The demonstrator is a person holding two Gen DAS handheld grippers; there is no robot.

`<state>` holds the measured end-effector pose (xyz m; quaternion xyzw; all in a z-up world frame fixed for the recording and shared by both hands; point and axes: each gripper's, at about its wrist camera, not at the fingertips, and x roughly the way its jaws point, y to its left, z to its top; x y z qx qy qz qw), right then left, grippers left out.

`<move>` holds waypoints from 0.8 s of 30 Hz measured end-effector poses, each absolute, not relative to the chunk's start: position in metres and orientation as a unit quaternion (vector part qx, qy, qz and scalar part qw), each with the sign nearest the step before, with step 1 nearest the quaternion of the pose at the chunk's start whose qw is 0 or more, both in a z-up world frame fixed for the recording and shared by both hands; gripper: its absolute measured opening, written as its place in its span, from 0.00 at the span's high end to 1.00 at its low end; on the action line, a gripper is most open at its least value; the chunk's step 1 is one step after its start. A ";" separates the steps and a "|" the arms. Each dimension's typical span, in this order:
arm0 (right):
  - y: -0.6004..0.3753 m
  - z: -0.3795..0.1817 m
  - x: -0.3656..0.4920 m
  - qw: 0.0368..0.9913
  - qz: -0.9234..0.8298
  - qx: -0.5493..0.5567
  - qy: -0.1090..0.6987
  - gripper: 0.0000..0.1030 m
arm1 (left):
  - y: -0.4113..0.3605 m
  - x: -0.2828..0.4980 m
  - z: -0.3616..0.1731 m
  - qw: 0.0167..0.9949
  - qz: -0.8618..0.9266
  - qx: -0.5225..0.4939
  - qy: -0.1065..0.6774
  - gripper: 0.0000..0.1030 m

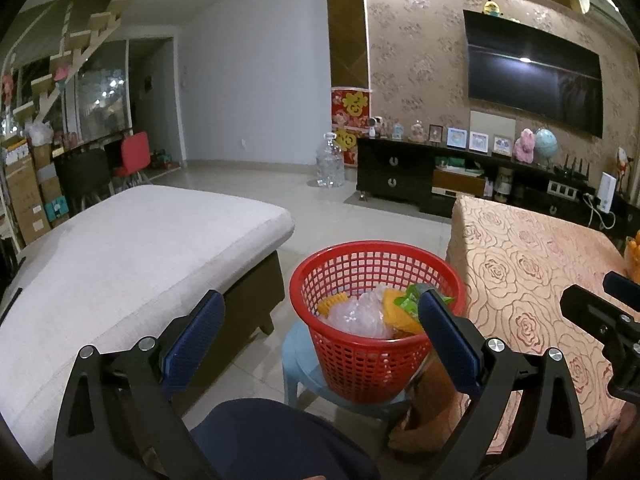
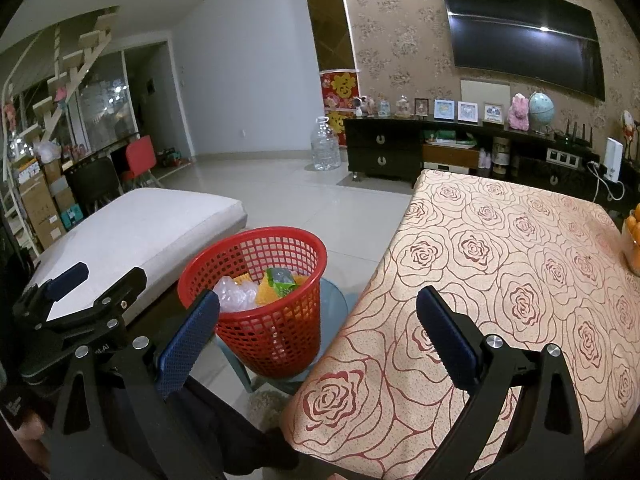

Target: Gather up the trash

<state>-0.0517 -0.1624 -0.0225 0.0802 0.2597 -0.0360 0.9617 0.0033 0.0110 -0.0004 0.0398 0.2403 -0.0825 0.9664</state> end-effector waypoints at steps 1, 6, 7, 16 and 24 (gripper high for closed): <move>-0.163 -0.023 -0.051 0.962 -0.036 0.080 0.260 0.07 | 0.012 0.004 -0.001 0.966 -0.082 0.037 0.243 0.09; -0.164 -0.025 -0.051 0.961 -0.037 0.081 0.262 0.07 | 0.015 0.008 -0.003 0.965 -0.081 0.024 0.250 0.07; -0.164 -0.025 -0.051 0.961 -0.036 0.081 0.262 0.07 | 0.016 0.007 -0.003 0.964 -0.082 0.021 0.250 0.07; -0.164 -0.026 -0.050 0.961 -0.037 0.081 0.263 0.07 | 0.015 0.005 -0.004 0.964 -0.094 0.015 0.249 0.07; -0.164 -0.026 -0.050 0.961 -0.036 0.081 0.264 0.07 | 0.015 0.006 -0.007 0.963 -0.100 0.017 0.251 0.07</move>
